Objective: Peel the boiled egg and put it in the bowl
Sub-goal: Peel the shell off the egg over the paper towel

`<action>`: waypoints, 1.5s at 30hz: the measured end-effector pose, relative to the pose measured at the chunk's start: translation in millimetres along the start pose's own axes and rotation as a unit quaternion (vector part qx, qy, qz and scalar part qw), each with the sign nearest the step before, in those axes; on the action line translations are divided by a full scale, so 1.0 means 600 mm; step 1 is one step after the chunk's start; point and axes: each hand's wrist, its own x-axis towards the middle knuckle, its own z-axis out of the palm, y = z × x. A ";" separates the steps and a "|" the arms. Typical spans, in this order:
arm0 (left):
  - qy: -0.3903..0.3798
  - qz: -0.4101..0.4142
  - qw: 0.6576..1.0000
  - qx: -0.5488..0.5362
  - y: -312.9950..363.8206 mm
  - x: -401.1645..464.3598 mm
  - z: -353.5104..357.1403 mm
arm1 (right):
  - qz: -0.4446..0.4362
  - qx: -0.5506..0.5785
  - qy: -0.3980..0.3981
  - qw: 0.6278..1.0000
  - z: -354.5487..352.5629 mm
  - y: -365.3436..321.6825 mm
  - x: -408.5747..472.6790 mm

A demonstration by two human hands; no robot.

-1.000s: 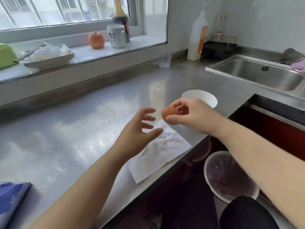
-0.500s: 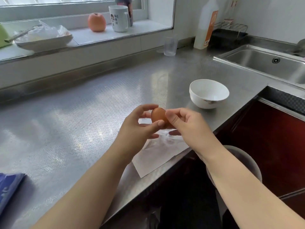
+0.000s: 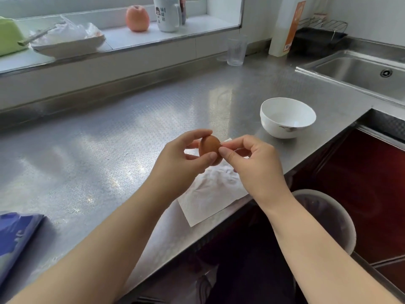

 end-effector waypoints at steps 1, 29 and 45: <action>0.001 -0.001 1.000 0.002 -0.003 -0.002 -0.001 | 0.004 0.003 -0.001 1.000 0.002 0.001 -0.001; 0.058 0.046 0.995 0.061 -0.037 0.006 0.017 | -0.006 -0.033 -0.035 0.999 0.020 0.012 -0.012; 0.092 0.005 0.994 -0.059 -0.021 -0.001 0.020 | -0.014 -0.223 -0.043 0.974 0.002 0.010 -0.022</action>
